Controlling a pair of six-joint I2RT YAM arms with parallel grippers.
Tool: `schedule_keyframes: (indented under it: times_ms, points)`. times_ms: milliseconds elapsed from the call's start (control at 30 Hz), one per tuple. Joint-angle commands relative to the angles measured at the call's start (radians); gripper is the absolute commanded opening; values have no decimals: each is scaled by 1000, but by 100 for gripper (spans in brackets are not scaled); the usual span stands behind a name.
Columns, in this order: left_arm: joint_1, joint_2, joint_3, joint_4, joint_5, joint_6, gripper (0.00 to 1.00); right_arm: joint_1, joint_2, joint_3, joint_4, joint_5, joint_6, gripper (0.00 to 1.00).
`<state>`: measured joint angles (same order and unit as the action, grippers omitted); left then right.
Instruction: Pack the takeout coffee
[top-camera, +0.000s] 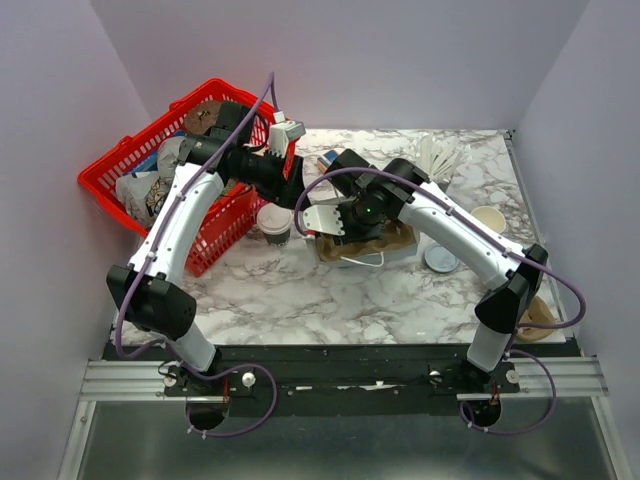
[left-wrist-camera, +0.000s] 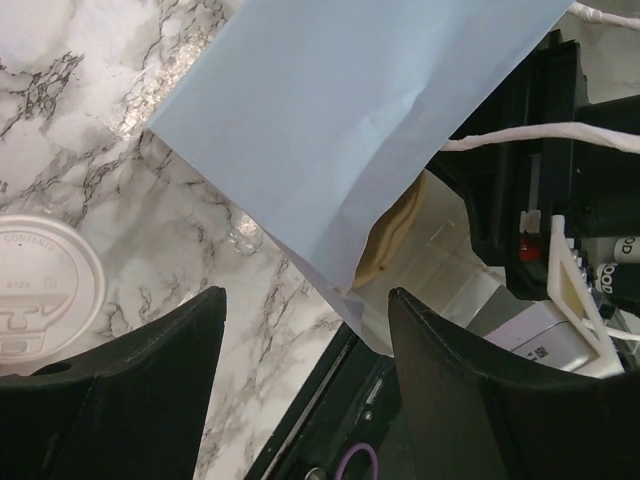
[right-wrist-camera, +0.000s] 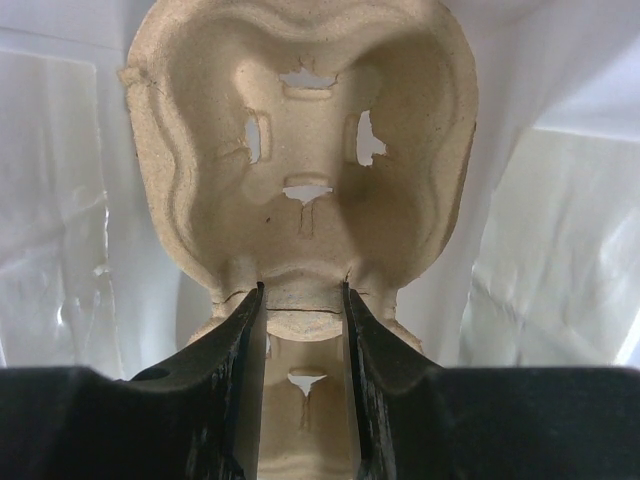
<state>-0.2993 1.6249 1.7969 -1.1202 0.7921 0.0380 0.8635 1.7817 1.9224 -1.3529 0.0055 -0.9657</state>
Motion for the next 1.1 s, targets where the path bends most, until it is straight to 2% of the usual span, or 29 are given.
schedule_keyframes:
  times_ms: [0, 367, 533, 733, 1033, 1067]
  points:
    - [-21, -2, 12, -18, 22, -21, 74, -15, 18, -36, -52, 31, 18, 0]
    - [-23, 36, 45, -27, 18, -15, 74, -98, 19, -140, 27, 42, -2, 1]
    - [-23, 39, 44, -16, 13, -23, 74, -113, -22, -213, 139, 42, -1, 1]
    - [-23, 39, 32, -20, 15, -21, 74, -158, -88, -332, 305, -53, -22, 1]
    - [-23, 47, 32, -30, 9, -23, 74, -233, -28, -355, 324, -163, -19, 1]
    - [-23, 47, 32, -30, 7, -21, 74, -244, -24, -350, 324, -168, -12, 10]
